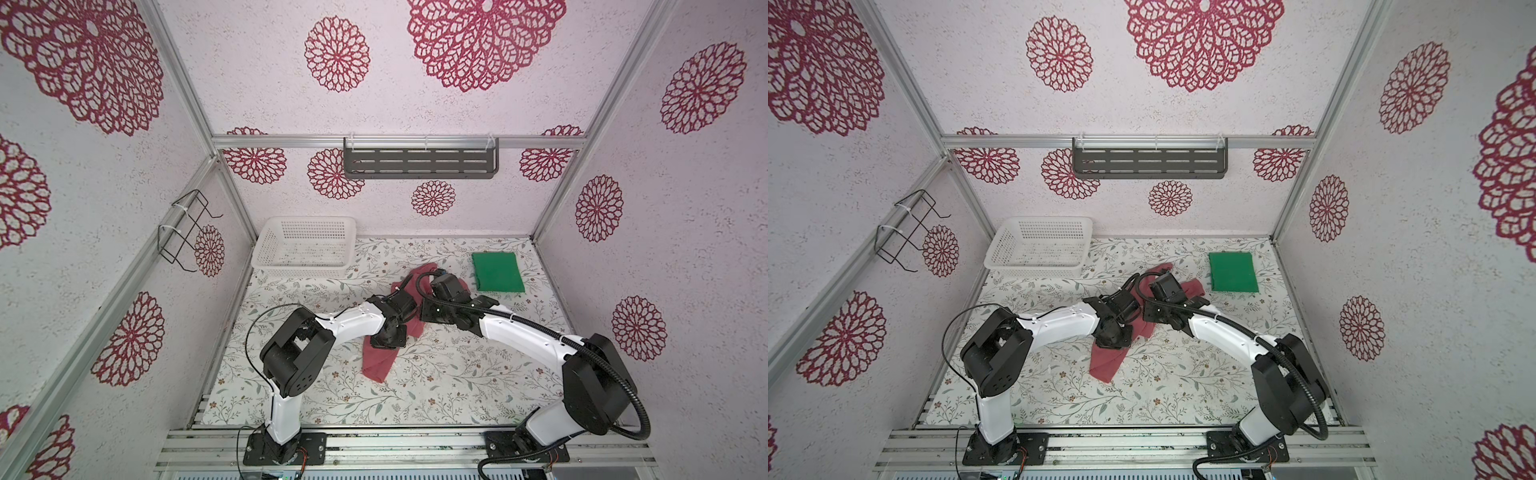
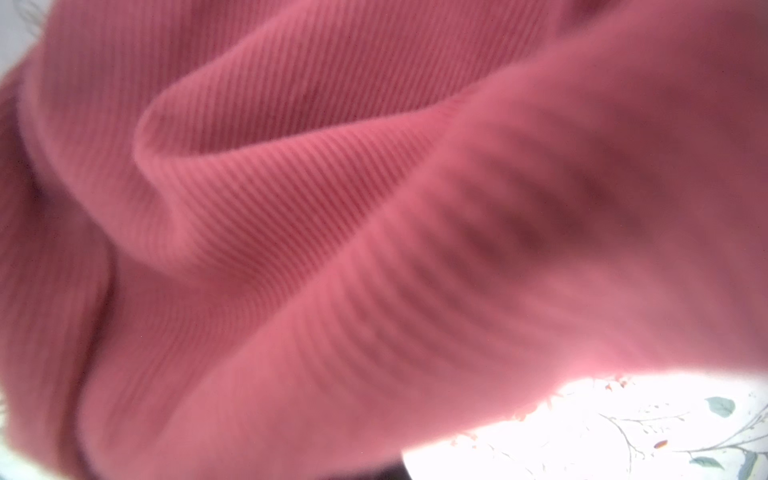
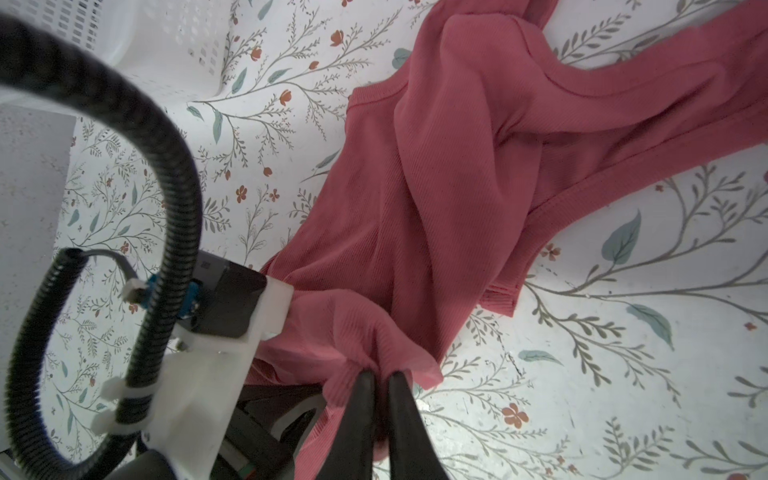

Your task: Fold and stack the tank tops

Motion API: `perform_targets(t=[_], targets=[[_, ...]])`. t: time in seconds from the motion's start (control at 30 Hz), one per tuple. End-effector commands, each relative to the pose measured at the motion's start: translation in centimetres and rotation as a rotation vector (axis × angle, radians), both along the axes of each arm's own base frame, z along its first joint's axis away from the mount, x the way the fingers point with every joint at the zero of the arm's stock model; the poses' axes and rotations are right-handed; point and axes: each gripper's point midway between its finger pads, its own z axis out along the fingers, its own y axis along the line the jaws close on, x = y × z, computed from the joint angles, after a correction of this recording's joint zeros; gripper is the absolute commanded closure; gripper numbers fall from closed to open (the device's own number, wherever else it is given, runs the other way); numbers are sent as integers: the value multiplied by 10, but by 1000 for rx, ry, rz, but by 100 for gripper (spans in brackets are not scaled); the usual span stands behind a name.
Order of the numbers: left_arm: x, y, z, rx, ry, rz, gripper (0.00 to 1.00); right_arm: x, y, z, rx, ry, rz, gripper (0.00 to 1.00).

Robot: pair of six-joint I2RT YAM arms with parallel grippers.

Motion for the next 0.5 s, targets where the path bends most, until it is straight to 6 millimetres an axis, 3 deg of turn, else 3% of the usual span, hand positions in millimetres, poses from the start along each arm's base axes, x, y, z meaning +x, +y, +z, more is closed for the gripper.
perform_targets(t=[0.0,0.27,0.4,0.47], targets=[[6,-4,26,-28,-52,-7,100,-3,-1,-6,-34,9,34,87],[9,-5,74,-130,-123,9,100,-7,1,-21,-78,43,89,79],[13,-9,101,-360,-146,74,100,-9,7,-18,-71,39,151,64],[18,-2,116,-503,-167,143,100,-12,8,-11,-51,35,178,57]])
